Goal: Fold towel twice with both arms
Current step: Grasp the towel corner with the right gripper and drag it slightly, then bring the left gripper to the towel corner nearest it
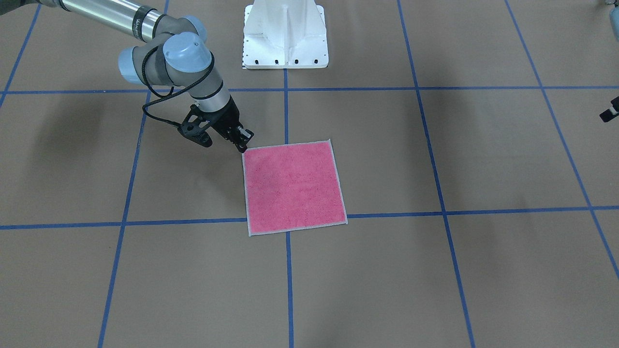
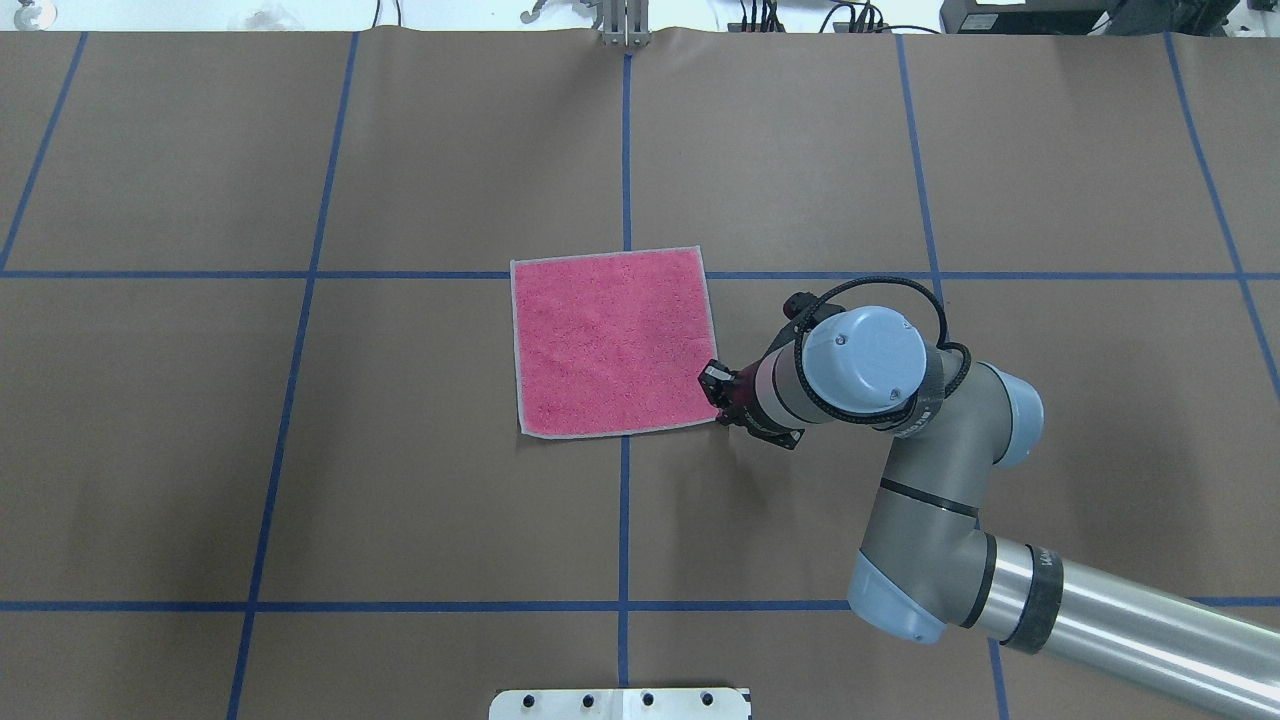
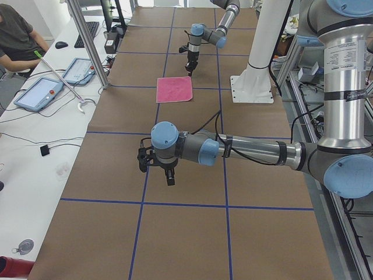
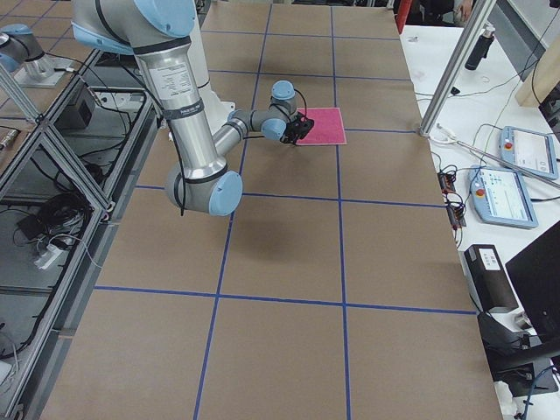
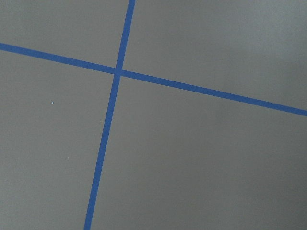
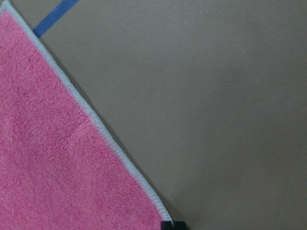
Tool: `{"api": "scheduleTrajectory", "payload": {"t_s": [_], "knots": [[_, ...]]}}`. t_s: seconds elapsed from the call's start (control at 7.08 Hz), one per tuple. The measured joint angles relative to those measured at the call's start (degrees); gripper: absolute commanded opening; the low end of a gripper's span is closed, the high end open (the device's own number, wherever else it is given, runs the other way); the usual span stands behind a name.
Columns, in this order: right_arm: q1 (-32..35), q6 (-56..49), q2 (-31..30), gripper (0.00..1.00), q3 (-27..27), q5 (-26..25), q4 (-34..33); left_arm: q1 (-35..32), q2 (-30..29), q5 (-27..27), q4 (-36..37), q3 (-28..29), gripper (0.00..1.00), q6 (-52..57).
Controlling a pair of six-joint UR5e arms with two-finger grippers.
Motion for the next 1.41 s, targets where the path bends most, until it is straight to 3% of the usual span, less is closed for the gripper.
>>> {"api": "scheduleTrajectory", "payload": {"t_s": [0.42,0.71,0.99,1.41], "knots": [[0.1,0.3,-2.0,0.00,6.6,0.2,-6.9,0.2,-2.5,0.0,0.0,0.0,1.00,-5.8],[-0.6,2.7,-3.8,0.00,9.1,0.3,-7.7,1.3,-5.0,0.0,0.1,0.0,1.00,-10.3],[-1.5,4.7,-4.2,0.00,10.8,0.5,-8.0,6.1,-9.3,0.1,-1.1,-0.4,1.00,-21.4],[-2.6,5.7,-5.3,0.00,12.1,0.2,-8.2,18.3,-15.8,3.2,-12.3,-0.8,1.00,-47.6]]}}
